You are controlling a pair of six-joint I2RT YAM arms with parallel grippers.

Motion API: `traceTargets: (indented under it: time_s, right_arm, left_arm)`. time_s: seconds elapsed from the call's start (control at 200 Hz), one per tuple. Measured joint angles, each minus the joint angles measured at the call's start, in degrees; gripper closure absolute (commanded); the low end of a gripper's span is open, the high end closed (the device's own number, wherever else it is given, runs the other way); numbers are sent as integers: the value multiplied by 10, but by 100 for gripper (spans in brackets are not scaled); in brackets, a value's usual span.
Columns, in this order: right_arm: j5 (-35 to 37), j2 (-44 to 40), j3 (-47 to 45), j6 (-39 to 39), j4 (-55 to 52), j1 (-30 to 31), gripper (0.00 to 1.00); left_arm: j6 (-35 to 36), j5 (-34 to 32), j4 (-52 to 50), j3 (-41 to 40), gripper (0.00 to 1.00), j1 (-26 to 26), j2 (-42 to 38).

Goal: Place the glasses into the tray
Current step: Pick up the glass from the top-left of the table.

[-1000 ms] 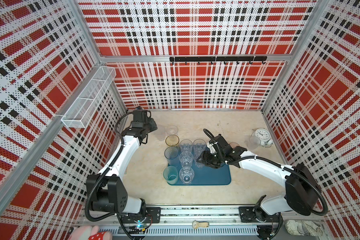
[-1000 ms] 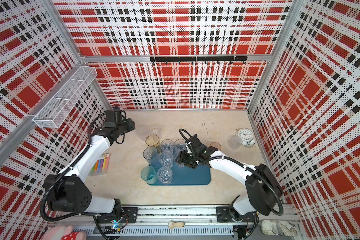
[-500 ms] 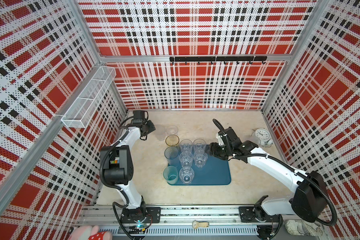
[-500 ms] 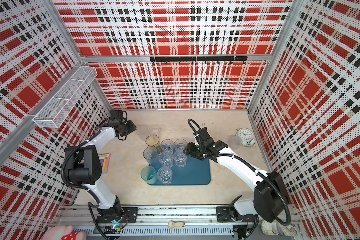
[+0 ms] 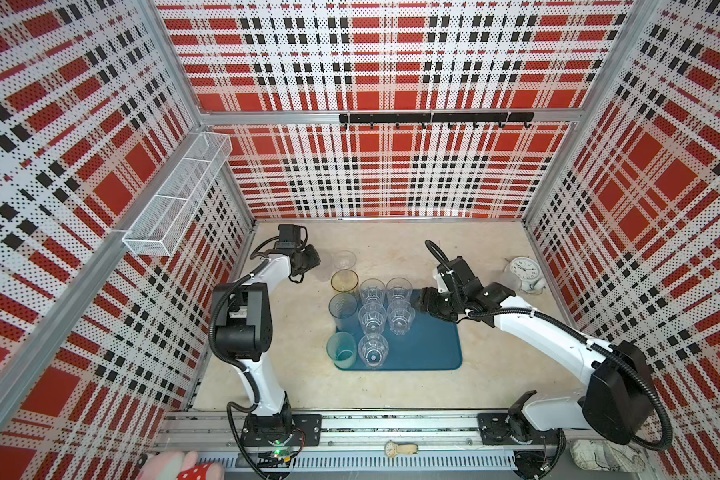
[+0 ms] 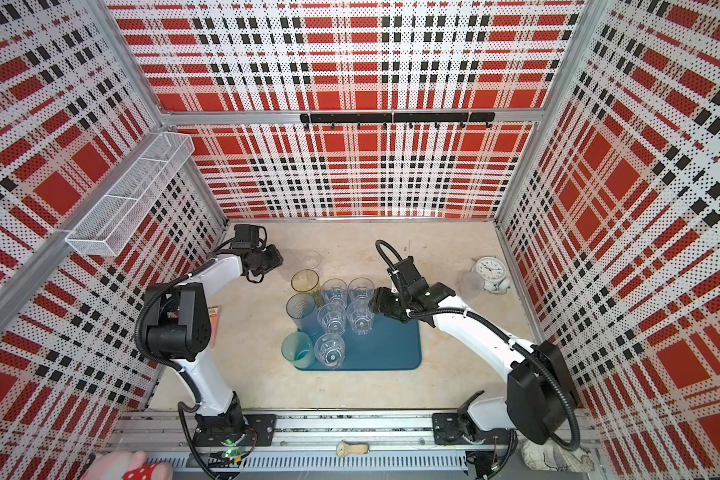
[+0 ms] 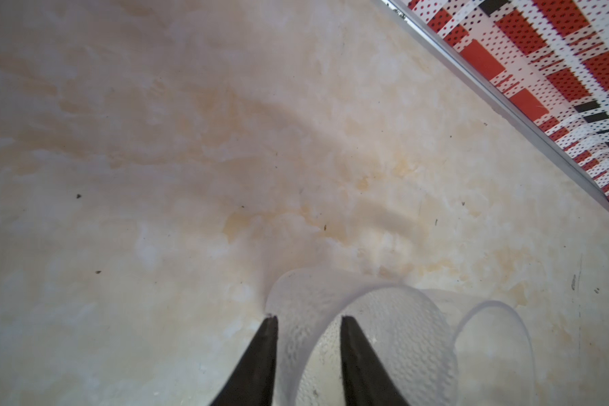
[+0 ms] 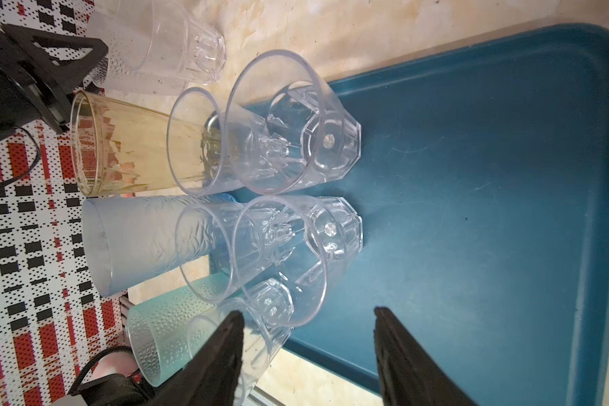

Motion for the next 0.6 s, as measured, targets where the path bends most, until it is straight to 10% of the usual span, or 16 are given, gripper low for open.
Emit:
traceTargets:
  time_s: [0.371, 0.596]
  right_arm:
    - [-2, 8, -4, 3, 16, 0, 38]
    - [-5, 11, -4, 4, 19, 0, 38]
  left_arm:
    - [7, -15, -2, -13, 100, 0, 7]
    - [12, -17, -16, -10, 100, 0, -13]
